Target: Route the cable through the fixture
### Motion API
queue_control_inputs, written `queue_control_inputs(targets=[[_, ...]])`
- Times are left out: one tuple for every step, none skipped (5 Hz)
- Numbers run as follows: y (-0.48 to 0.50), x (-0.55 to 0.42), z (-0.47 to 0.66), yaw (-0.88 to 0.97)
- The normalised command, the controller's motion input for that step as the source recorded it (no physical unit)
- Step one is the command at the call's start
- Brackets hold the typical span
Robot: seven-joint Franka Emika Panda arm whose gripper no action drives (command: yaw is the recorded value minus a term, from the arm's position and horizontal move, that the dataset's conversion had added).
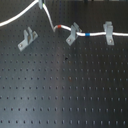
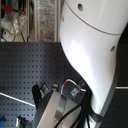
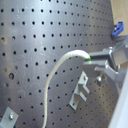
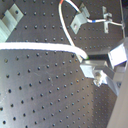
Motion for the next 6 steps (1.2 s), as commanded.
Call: queue_control_inputs(targets=[[0.068, -0.052, 0.02, 0.00], [0.190, -0.251, 0.30, 0.62], [0.235, -0.162, 0.33, 0.73], [0.248, -0.134, 0.36, 0.70], [0.292, -0.223, 0.41, 0.54], [0.267, -0.453, 0.32, 0.23]])
